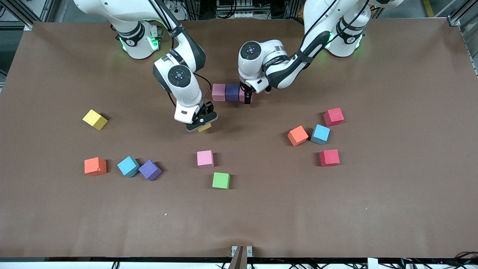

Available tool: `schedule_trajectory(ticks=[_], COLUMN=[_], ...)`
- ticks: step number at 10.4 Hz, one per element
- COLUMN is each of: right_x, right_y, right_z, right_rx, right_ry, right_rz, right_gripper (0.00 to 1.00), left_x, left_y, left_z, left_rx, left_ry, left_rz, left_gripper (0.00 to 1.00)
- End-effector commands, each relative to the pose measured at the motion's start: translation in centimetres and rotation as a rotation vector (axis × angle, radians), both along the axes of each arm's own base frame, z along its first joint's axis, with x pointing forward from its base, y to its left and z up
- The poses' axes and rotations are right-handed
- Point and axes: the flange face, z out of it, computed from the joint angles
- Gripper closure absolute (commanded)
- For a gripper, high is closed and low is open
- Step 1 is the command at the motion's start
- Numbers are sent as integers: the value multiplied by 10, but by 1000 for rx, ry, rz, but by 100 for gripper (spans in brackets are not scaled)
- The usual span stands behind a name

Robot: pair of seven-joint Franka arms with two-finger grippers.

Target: Form number 2 with 11 blocks

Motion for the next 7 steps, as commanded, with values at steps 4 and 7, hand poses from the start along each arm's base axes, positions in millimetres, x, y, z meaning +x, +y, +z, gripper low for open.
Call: schedule_trajectory(ticks=[4, 7], right_x=[7, 7], right_y=[-6, -6], right_z=[3, 5], right_rx=[3, 5], right_ry=[8, 6], right_rz=[-37, -42], right_gripper=[82, 83], left_x=[-11, 0], left_y=[-3, 5], left_z=[31, 50], left_rx=[62, 80], left_ry=[-44, -53], left_rz=[92, 129], left_gripper=[0, 0])
